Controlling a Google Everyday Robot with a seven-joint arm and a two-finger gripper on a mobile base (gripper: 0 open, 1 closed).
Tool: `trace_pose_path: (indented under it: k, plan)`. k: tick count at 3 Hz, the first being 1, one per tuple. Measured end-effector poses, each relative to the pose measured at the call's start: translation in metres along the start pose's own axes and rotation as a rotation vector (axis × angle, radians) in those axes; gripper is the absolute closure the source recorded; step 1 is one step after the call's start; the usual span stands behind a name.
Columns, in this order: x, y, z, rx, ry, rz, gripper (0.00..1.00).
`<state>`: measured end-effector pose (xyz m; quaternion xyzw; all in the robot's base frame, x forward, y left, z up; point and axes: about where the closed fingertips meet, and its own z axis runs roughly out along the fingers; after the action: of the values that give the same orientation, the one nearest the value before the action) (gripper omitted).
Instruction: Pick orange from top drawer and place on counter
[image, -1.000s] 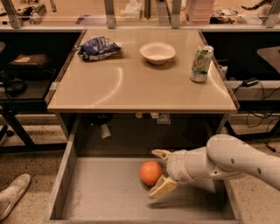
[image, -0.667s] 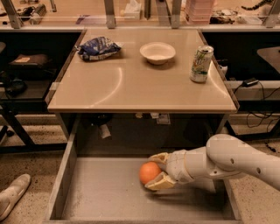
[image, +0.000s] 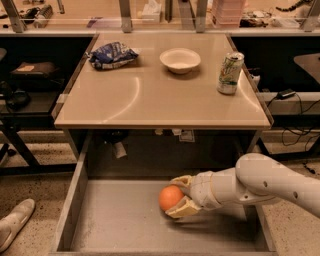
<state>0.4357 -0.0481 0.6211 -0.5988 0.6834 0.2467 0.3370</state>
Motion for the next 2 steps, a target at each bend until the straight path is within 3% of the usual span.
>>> trace_pose_path:
  k: [1, 2]
  plan:
    - [-0.006, 0.006, -0.012, 0.021, 0.005, -0.015, 1.00]
    - [-0.046, 0.012, -0.061, 0.099, -0.009, -0.107, 1.00]
